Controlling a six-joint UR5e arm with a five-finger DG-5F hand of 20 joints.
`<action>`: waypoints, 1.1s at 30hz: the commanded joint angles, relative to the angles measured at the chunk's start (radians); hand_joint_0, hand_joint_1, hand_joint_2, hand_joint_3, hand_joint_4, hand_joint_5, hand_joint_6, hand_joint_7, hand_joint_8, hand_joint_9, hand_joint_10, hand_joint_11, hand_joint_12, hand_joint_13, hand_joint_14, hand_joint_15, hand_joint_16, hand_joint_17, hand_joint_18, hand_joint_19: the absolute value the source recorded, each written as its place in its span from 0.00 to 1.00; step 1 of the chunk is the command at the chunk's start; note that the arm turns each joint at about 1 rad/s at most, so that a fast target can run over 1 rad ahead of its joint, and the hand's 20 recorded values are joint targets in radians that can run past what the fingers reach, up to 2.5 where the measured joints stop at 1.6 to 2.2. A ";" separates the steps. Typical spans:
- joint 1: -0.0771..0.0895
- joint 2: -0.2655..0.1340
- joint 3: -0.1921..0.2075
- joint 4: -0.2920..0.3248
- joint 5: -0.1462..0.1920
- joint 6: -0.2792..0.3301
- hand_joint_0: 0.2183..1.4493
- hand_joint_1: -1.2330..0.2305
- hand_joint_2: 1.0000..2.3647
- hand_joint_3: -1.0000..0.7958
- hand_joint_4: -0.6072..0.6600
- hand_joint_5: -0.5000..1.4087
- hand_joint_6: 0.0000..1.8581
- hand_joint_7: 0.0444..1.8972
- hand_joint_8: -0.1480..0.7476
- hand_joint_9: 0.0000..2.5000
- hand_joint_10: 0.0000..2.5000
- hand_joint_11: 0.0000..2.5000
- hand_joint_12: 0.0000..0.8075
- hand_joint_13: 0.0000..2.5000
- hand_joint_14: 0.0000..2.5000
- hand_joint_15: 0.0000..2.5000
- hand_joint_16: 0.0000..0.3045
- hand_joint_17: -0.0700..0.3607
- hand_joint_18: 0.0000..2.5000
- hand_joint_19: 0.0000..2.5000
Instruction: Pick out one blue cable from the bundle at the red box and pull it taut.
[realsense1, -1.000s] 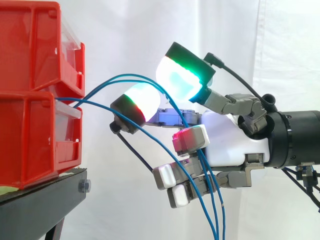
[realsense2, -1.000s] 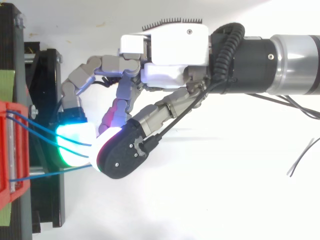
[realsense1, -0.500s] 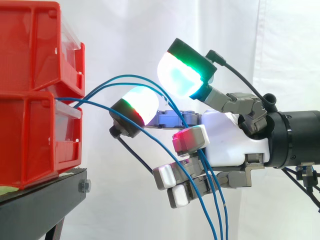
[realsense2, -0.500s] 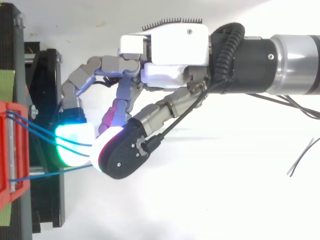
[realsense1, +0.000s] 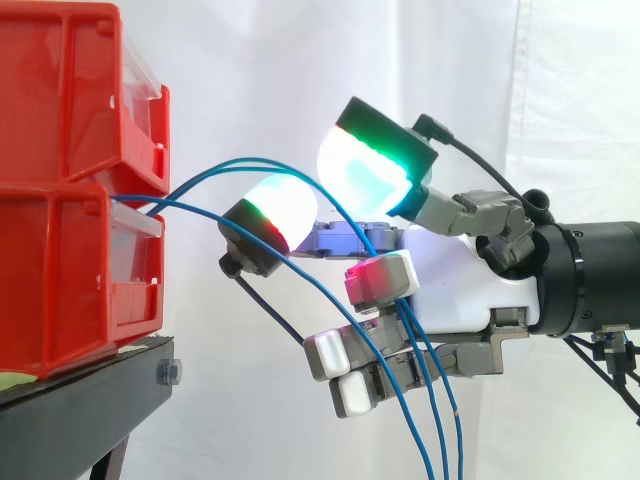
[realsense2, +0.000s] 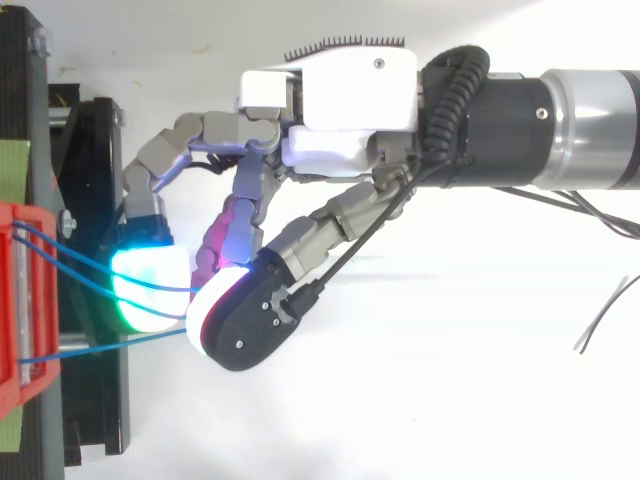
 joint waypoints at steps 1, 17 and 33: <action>0.000 0.000 0.000 0.000 0.000 0.000 0.34 0.24 0.00 0.28 0.31 0.20 0.44 0.50 0.38 0.53 0.01 0.29 0.35 0.38 0.01 0.21 0.13 0.37 0.29 0.26; 0.000 0.000 -0.001 -0.008 -0.002 0.000 0.47 0.17 0.00 0.28 0.13 0.19 0.50 0.62 0.34 0.52 0.01 0.28 0.32 0.37 0.01 0.20 0.12 0.36 0.30 0.23; 0.000 0.000 -0.001 -0.009 -0.002 0.000 0.26 0.33 0.00 0.28 0.29 0.21 0.46 0.45 0.37 0.57 0.01 0.29 0.34 0.40 0.01 0.20 0.14 0.38 0.33 0.24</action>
